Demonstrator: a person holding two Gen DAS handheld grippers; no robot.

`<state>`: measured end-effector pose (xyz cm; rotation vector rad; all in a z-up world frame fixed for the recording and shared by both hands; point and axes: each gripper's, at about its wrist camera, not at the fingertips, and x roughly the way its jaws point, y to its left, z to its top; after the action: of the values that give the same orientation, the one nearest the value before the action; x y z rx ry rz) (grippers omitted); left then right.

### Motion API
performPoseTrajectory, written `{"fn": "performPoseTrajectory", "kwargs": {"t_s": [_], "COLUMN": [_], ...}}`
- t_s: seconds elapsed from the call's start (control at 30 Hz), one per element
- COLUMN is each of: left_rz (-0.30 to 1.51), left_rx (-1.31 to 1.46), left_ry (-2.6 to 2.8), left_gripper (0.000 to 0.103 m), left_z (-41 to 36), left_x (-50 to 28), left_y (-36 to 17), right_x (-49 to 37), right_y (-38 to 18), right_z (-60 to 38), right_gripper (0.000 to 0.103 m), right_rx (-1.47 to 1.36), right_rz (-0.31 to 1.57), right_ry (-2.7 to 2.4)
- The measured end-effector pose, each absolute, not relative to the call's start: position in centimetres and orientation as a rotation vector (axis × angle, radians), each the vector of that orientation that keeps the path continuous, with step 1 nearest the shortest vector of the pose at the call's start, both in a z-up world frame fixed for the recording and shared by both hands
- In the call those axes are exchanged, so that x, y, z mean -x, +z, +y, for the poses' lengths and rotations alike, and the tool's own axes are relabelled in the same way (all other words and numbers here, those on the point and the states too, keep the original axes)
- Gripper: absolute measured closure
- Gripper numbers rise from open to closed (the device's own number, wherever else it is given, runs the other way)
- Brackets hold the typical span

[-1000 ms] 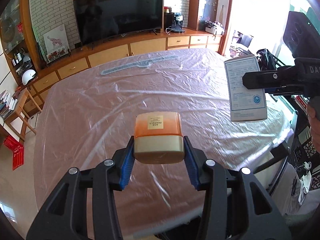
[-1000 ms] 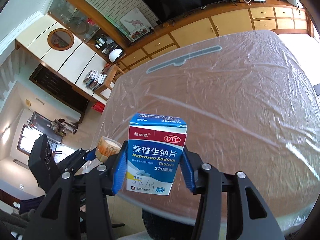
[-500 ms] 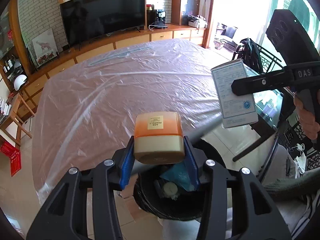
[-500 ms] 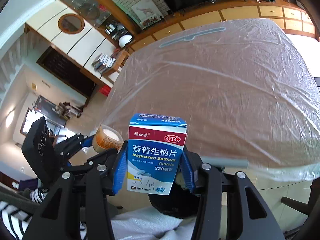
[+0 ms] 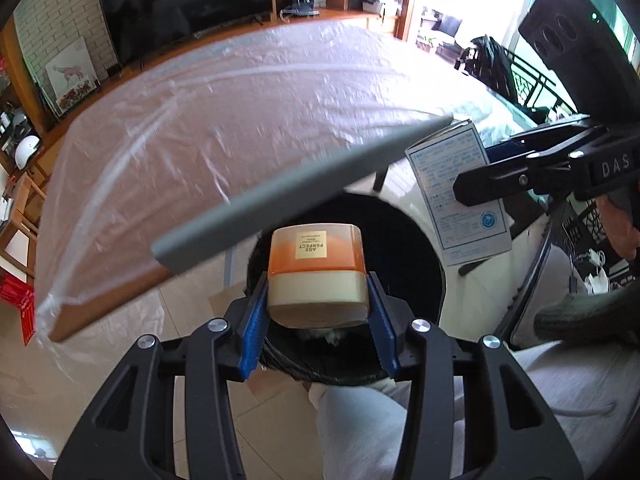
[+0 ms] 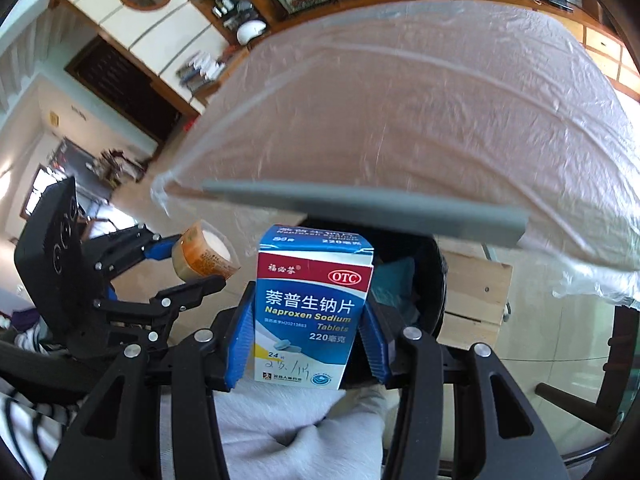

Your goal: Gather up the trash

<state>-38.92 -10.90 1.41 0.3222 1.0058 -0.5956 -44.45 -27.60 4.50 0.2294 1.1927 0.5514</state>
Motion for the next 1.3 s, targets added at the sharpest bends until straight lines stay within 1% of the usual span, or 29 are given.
{"fn": "performPoseTrajectory", "kwargs": {"t_s": [0.1, 0.4, 0.83, 0.87, 0.9, 0.93, 0.97, 1.07, 1.17, 1.23, 1.3], "left_rz": [1.039, 1.1, 1.13, 1.135, 1.138, 1.132, 1.122, 1.123, 1.116, 1.091, 1.05], "left_rx": [-0.333, -0.363, -0.367, -0.356, -0.347, -0.344, -0.34, -0.323, -0.308, -0.3, -0.277], "left_ry": [-0.595, -0.579, -0.599, -0.616, -0.628, -0.633, -0.64, -0.645, -0.65, -0.665, -0.697], "left_gripper": [0.056, 0.056, 0.056, 0.055, 0.041, 0.034, 0.027, 0.015, 0.015, 0.015, 0.015], "left_z": [-11.0, -11.7, -12.6, -12.7, -12.7, -12.7, -12.7, -12.5, -12.0, -11.7, -11.4], "left_x": [39.1, 38.5, 36.7, 36.5, 36.4, 36.3, 36.3, 36.0, 35.9, 36.2, 36.3], "left_y": [0.0, -3.5, -5.6, -5.7, -5.8, -5.7, -5.5, -5.1, -3.9, -2.1, 0.4], "right_x": [44.8, 43.7, 42.9, 42.8, 42.8, 42.8, 42.9, 43.0, 43.2, 43.3, 43.2], "right_y": [3.4, -0.5, -3.0, -3.1, -3.1, -3.0, -2.9, -2.3, -1.4, 0.1, 2.2], "right_z": [-26.9, -26.1, -25.8, -25.9, -26.0, -26.2, -26.4, -26.9, -27.5, -28.0, -28.5], "right_gripper": [0.056, 0.056, 0.055, 0.054, 0.052, 0.041, 0.035, 0.034, 0.033, 0.033, 0.029], "right_rx": [-0.174, -0.17, -0.158, -0.161, -0.162, -0.163, -0.166, -0.163, -0.163, -0.168, -0.18], "right_rz": [1.212, 1.267, 1.311, 1.314, 1.311, 1.309, 1.304, 1.29, 1.278, 1.26, 1.22], "right_ry": [0.541, 0.497, 0.483, 0.484, 0.474, 0.468, 0.464, 0.454, 0.446, 0.456, 0.484]}}
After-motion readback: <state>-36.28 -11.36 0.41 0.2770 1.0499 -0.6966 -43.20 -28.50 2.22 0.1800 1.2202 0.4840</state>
